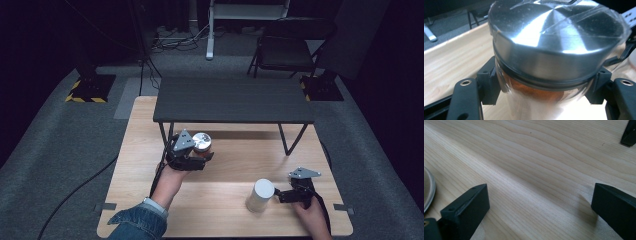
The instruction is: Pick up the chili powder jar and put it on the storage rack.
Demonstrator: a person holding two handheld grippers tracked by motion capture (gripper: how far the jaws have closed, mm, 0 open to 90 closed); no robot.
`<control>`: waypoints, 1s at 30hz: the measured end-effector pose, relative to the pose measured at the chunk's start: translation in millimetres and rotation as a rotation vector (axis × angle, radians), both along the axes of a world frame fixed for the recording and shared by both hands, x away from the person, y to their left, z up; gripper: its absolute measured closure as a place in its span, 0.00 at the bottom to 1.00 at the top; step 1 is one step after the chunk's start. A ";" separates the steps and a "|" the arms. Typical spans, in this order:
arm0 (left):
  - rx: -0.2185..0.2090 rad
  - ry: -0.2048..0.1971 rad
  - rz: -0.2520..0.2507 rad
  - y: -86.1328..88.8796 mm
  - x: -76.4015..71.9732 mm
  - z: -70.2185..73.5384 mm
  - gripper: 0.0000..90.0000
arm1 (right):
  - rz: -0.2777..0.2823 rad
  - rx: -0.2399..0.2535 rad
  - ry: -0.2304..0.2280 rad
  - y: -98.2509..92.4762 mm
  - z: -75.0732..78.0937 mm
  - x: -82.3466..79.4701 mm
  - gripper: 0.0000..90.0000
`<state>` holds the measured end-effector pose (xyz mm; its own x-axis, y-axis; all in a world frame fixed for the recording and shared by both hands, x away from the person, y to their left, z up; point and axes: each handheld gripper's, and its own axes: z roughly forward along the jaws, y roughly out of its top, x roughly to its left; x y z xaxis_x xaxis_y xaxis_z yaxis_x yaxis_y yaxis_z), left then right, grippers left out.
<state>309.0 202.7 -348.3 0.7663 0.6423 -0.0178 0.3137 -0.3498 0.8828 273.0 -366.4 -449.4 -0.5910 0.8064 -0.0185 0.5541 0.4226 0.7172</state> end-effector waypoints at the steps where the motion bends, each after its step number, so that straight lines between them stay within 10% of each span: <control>1: -0.004 -0.002 -0.002 -0.1 0.8 2.8 0.33 | 0.000 0.000 0.000 0.0 0.0 0.0 0.02; 30: -0.058 -0.048 -0.002 -10.9 23.7 72.4 0.33 | 0.004 0.000 -0.001 -0.3 -0.1 0.6 0.02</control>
